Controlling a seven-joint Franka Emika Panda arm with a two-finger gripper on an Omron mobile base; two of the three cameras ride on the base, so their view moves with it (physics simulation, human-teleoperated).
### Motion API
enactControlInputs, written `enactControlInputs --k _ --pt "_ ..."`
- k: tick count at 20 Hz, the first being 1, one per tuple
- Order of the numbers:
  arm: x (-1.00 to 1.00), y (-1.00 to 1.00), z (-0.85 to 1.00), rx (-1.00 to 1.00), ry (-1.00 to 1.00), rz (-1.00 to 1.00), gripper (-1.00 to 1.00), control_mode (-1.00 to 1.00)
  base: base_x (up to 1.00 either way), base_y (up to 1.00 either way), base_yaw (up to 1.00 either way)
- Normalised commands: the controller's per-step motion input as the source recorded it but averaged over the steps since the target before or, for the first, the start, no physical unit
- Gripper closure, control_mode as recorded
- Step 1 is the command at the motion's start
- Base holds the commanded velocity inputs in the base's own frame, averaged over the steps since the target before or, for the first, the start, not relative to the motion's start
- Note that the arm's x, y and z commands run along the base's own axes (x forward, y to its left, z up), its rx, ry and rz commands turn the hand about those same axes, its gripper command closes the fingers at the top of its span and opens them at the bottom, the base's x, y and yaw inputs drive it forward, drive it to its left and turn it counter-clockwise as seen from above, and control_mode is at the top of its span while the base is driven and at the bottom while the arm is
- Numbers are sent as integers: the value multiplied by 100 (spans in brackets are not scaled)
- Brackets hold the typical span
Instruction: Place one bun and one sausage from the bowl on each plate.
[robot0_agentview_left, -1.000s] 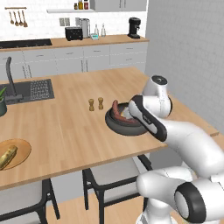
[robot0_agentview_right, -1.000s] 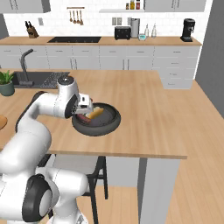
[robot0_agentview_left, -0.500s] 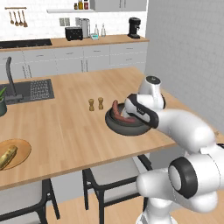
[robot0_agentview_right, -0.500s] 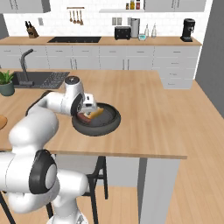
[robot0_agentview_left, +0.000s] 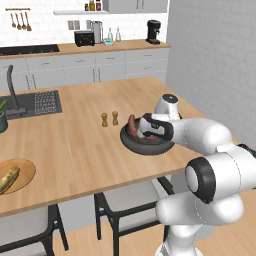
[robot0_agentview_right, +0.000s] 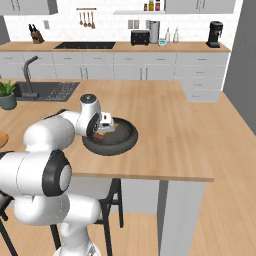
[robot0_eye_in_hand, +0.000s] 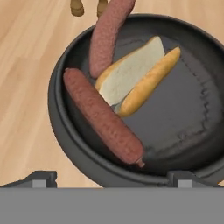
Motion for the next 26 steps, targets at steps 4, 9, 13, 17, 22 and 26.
enactControlInputs --k 4,9,13,17,22,26 --pt "38 -4 -26 0 0 0 -100 -100 0 0 0" --pt "32 0 -21 0 0 0 -100 -100 0 0 0" --pt "4 0 -22 0 0 0 -100 -100 0 0 0" --pt "0 0 -24 0 0 -2 -100 -100 0 0 0" --pt "0 0 -22 0 0 -1 100 -100 0 0 0" --pt "-6 1 -4 0 0 0 100 -100 0 0 0"
